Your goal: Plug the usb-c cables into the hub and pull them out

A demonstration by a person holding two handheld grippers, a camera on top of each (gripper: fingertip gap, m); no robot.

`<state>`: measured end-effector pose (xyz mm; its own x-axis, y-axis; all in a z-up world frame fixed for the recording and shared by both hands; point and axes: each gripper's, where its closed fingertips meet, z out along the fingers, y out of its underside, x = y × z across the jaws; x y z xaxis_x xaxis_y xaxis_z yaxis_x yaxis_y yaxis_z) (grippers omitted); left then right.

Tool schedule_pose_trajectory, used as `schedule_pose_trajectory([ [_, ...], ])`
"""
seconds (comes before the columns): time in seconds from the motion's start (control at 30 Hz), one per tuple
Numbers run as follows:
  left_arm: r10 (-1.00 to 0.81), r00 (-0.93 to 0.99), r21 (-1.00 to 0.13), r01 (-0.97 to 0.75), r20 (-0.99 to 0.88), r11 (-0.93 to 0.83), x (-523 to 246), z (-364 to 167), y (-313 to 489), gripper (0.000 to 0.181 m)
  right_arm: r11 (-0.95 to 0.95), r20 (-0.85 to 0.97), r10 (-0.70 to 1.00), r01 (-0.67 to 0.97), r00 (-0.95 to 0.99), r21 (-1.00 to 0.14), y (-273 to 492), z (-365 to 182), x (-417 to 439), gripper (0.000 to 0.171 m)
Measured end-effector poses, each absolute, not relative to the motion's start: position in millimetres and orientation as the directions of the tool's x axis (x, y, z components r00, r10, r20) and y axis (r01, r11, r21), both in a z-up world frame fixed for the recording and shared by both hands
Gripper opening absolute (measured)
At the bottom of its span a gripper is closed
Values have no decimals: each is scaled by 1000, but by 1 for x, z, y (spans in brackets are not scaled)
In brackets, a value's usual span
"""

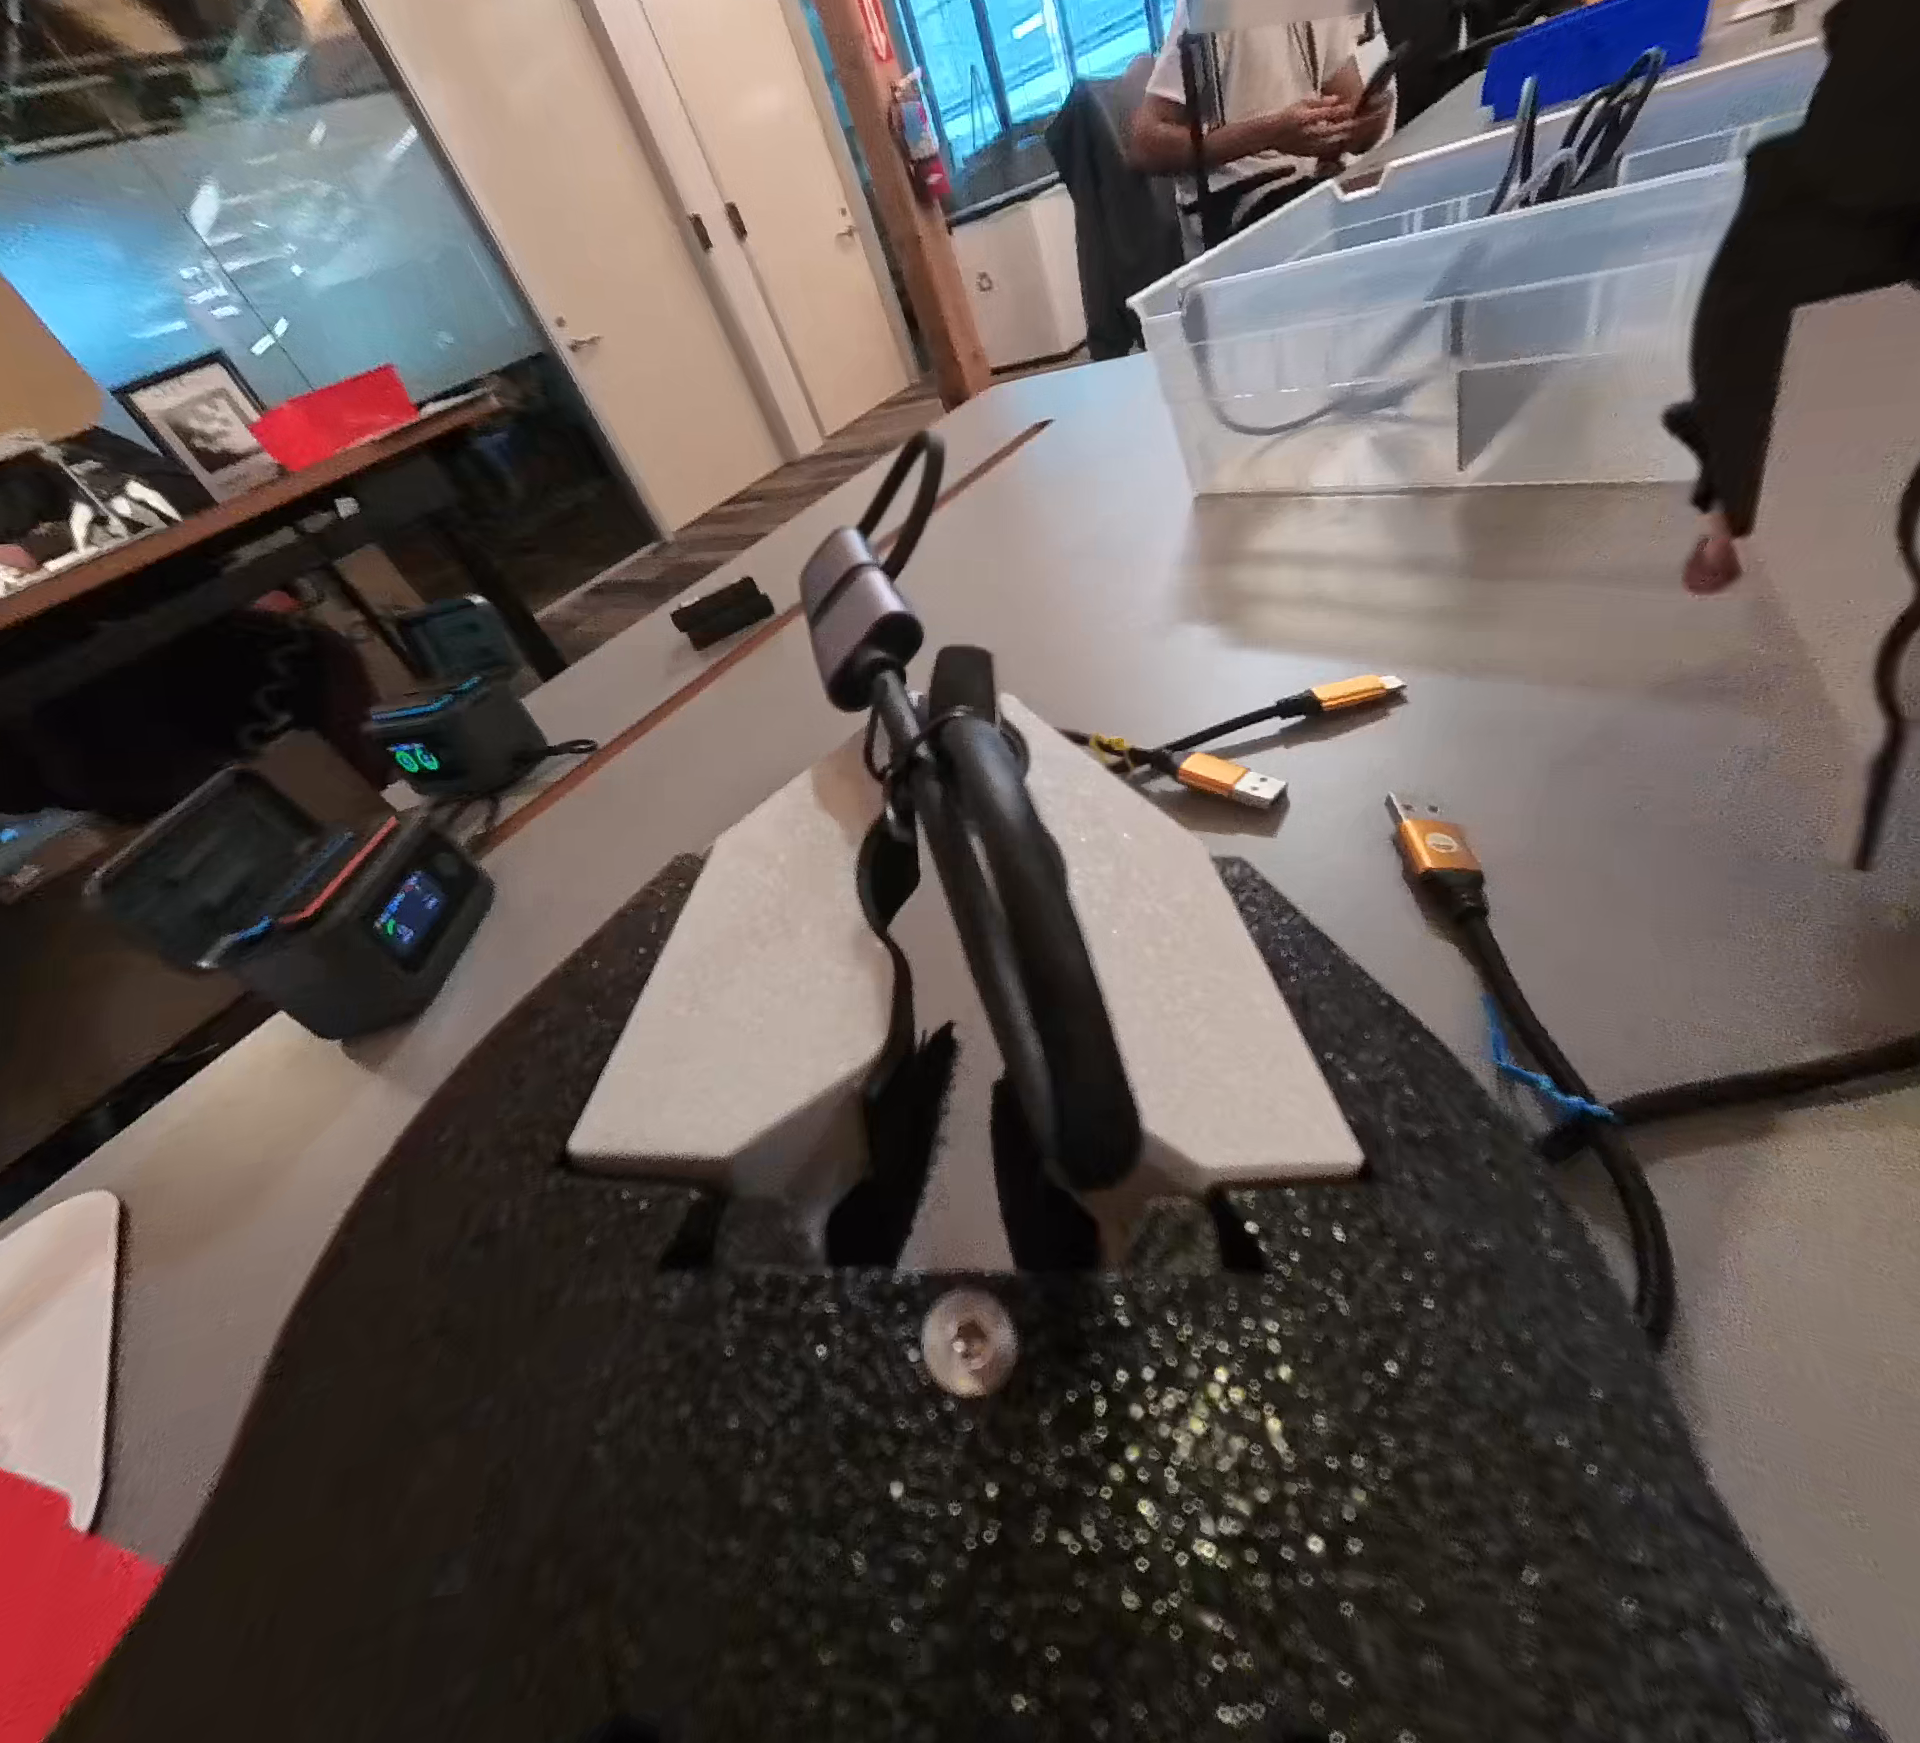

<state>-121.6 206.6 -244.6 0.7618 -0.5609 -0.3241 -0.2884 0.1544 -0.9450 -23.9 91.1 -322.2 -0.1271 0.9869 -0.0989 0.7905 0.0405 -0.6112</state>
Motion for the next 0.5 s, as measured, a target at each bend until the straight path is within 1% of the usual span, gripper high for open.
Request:
schedule_pose_trajectory([
  [0.03,-563,758,-944,-277,-330,180,-120,-241,204,7,-9,-155,982,802,-105,-598,86,-322,-21,14],
  [0.13,-565,754,-942,-267,-336,205,-119,-237,201,7,-178,-310,951,821,1,-543,76,-322,-18,21],
  [0.2,-570,749,-941,-274,-338,198,-117,-239,201,7,-250,-369,927,839,64,-483,69,-324,-20,26],
  [0.23,-576,744,-941,-275,-339,198,-116,-239,200,7,-259,-368,926,857,89,-445,67,-327,-19,27],
  [0.37,-592,708,-922,-326,-385,209,-108,-244,196,7,-254,-289,943,916,164,-309,69,-337,-19,17],
  [0.43,-597,691,-912,-348,-407,218,-104,-246,194,7,-281,-299,932,928,204,-245,70,-340,-19,16],
  [0.5,-603,682,-908,-356,-414,221,-102,-247,192,7,-320,-353,905,927,239,-193,66,-340,-22,15],
])
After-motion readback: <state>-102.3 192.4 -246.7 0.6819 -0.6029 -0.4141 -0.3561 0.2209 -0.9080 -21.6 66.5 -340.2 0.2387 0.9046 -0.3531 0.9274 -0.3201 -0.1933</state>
